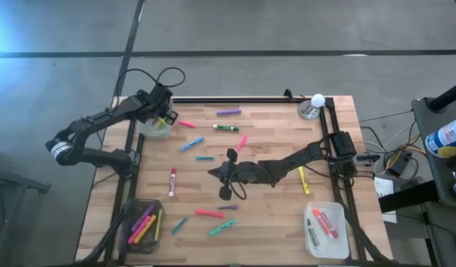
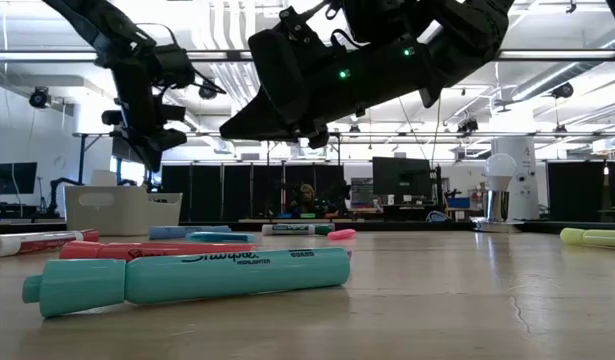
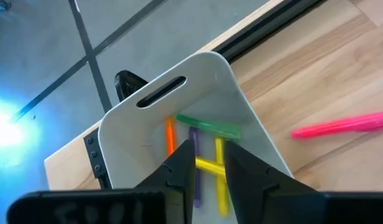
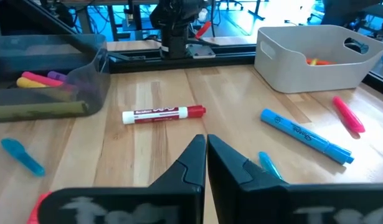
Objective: Pick & Place Markers
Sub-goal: Put the red marker pen into the black bin
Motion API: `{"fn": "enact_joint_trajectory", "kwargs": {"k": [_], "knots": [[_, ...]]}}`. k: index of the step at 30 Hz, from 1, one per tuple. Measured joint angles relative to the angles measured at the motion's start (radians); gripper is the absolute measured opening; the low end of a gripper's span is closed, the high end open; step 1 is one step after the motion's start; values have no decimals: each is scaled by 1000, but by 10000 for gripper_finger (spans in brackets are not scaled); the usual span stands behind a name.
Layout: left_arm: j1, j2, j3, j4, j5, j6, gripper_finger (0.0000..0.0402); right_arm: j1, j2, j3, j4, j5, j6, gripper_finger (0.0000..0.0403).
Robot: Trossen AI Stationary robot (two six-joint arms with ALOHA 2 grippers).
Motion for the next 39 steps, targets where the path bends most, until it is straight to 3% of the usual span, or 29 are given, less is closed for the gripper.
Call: {"fn": "enact_joint_trajectory", "kwargs": {"k": [5, 10, 15, 19, 25, 29, 33, 39], "knots": [[-50, -61, -39, 3, 0, -1, 36, 0, -7, 0, -30, 0, -5, 8], [-191, -181, -130, 32, 48, -16, 5, 6, -68, -3, -115, 23, -18, 8], [-424, -287, -214, 60, 137, -65, 1, 51, -131, -11, -196, 75, -17, 8], [-671, -315, -242, 68, 132, -145, 1, 107, -141, -16, -238, 129, -14, 8], [-1054, -263, -244, 123, 21, -238, 0, 187, -141, -68, -232, 160, 42, 8], [-1245, -190, -215, 131, -35, -305, 0, 234, -141, -125, -197, 212, 93, 8], [-1350, -106, -156, 128, -38, -392, 0, 274, -140, -196, -130, 279, 125, 8], [-1370, 36, -43, 78, -19, -500, 9, 304, -140, -263, -45, 294, 166, 8]]}}
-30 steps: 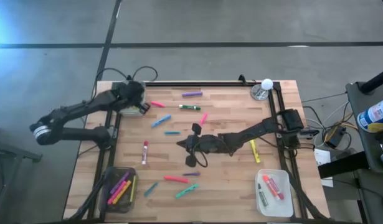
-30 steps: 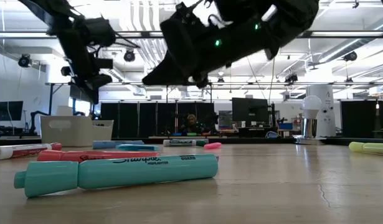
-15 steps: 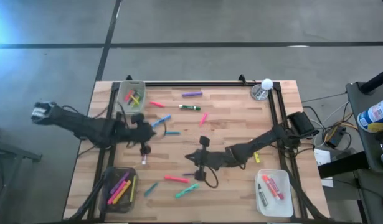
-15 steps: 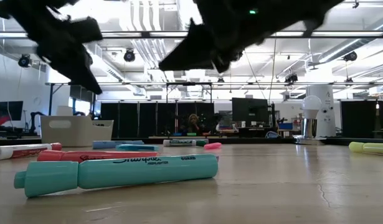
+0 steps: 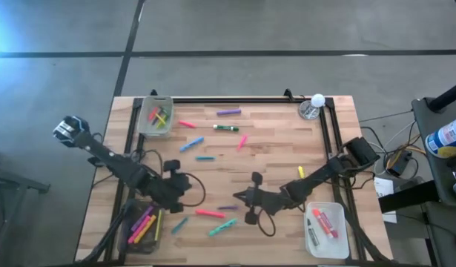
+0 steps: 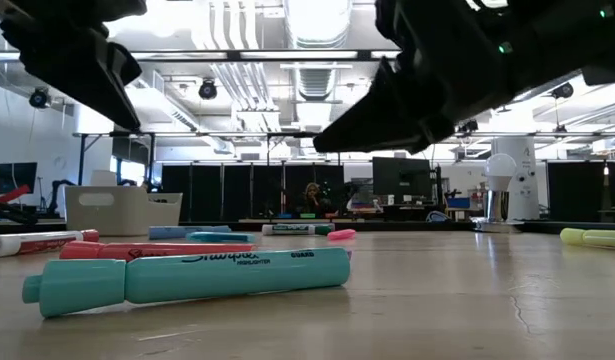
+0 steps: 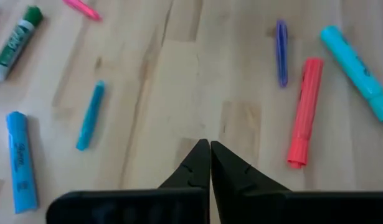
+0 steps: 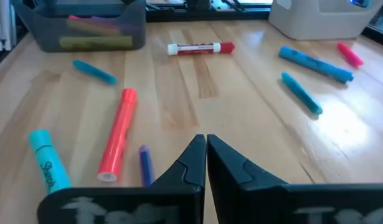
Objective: Pick & Place Markers
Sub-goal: Put the red marker pen into the black bin
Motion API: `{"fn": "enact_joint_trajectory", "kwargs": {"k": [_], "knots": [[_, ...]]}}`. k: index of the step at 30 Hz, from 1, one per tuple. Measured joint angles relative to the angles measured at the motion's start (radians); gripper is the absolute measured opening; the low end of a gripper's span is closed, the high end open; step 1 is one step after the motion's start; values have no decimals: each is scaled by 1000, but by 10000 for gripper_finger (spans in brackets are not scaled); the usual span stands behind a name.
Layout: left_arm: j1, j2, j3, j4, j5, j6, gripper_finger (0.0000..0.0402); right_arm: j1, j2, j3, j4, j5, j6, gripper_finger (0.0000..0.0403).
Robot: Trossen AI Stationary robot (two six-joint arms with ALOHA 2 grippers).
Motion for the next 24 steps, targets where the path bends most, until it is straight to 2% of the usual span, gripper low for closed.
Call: {"fn": "enact_joint_trajectory", "kwargs": {"k": [14, 19, 24], "knots": [[-19, 348, 194, -4, 179, -28, 111, 11, 0, -17, 2, 22, 37, 9], [-32, 440, 233, -2, 236, -16, 122, 11, 0, -18, 2, 21, 37, 8], [-41, 489, 264, -3, 241, 17, 122, 11, 0, -18, 0, 21, 37, 8]]}}
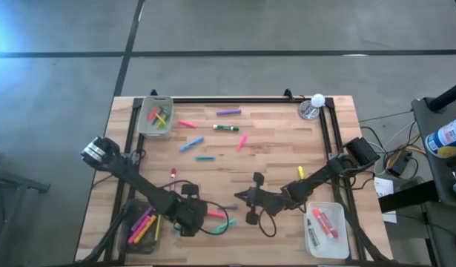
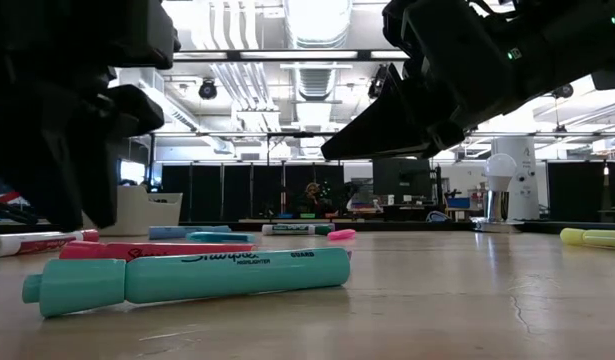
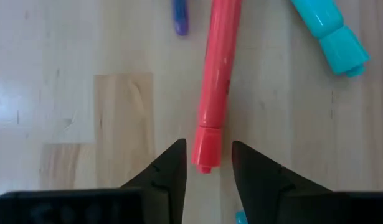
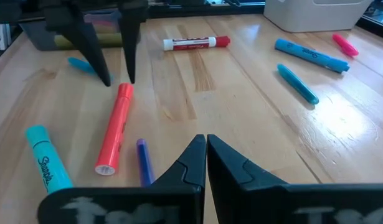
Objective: Pick & Place Markers
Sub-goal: Put the red marker pen into the black bin
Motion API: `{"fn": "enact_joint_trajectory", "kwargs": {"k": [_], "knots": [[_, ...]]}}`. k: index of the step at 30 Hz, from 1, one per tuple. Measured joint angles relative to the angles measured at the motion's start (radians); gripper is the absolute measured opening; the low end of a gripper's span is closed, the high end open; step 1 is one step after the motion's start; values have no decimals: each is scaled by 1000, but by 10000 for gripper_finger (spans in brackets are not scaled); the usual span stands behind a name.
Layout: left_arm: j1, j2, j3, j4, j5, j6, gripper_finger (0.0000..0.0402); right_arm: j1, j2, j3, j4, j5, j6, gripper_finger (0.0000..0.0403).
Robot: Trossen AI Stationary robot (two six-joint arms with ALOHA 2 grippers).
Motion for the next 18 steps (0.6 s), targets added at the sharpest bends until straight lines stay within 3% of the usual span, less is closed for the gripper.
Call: {"fn": "enact_joint_trajectory", "kwargs": {"k": [18], "knots": [[1, 29, -21, 79, 21, 47, 122, 0, 0, 0, 0, -1, 0, 9]]}}
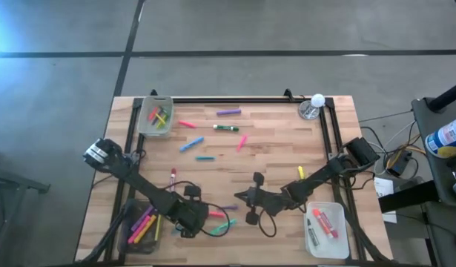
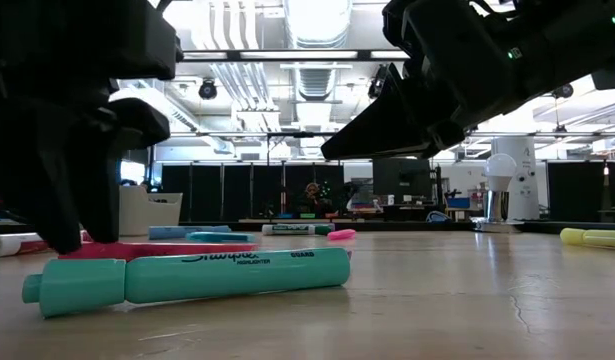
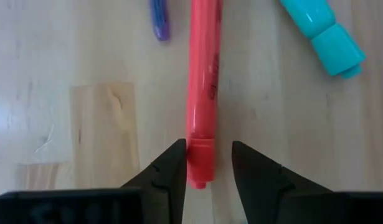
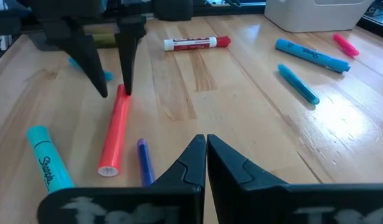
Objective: Pick & Place Markers
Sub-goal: Put the red marker pen into the black bin
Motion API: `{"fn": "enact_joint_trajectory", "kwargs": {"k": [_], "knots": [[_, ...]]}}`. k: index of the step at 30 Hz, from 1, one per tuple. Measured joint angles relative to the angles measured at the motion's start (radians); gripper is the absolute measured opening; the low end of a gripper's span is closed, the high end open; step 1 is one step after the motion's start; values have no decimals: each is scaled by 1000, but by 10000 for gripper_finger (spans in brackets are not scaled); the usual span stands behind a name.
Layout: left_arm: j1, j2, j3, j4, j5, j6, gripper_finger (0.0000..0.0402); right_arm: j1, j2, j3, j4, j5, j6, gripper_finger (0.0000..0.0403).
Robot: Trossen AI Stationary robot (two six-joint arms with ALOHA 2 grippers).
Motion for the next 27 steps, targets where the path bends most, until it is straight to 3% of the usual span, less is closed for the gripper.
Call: {"fn": "enact_joint_trajectory", "kwargs": {"k": [17, 27], "knots": [[2, 24, -26, 1, -4, 13, 119, 0, 0, 0, -2, -1, 0, 8], [2, 10, -31, -19, -17, 5, 57, 6, 0, 0, -3, -1, 0, 8]]}}
